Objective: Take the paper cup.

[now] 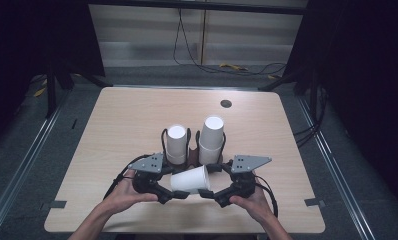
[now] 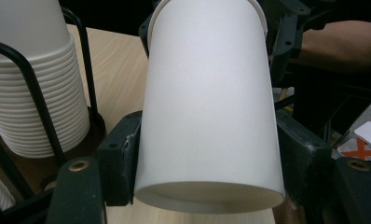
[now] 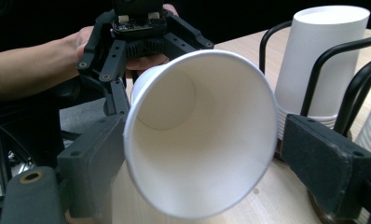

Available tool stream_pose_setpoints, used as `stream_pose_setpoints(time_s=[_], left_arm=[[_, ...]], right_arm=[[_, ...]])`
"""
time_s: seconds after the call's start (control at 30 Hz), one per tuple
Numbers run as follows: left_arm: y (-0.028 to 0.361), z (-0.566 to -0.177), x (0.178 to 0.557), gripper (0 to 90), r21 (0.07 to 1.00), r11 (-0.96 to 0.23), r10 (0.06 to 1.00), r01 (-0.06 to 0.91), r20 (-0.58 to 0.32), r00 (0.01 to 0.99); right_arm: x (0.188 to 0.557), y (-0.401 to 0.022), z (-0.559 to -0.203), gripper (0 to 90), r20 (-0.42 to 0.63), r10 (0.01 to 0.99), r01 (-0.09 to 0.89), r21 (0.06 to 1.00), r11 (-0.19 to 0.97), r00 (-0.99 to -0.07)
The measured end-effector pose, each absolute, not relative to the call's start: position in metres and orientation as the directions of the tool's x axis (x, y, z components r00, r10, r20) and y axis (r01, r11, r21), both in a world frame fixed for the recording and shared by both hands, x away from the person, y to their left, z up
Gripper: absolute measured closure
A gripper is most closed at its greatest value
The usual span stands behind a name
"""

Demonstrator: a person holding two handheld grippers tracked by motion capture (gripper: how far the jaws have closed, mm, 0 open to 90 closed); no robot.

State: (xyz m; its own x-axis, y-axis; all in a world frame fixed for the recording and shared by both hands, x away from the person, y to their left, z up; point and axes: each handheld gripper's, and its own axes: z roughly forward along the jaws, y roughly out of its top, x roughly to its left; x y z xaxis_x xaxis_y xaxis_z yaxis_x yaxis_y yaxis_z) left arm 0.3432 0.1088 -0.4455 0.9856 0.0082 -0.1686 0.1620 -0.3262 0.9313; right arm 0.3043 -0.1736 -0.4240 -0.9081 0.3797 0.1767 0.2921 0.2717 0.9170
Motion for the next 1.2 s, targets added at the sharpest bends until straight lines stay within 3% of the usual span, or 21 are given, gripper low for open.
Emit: stream_pose_setpoints(time_s=[0.9,1.2], left_arm=[[0.1033,-0.4466,0.3402,30.7,0.937,-0.32,-0.024,0.141,-0.157,0.987],[0.1046,-0.4496,0.3437,16.5,0.93,-0.322,0.016,0.176,-0.181,0.983]], right_arm=[[0.308,-0.1706,-0.4253,21.6,0.226,0.307,0.32,0.898,0.301,-0.924],[0.3091,-0.1712,-0.4241,21.9,0.213,0.321,0.315,0.898,0.308,-0.923]])
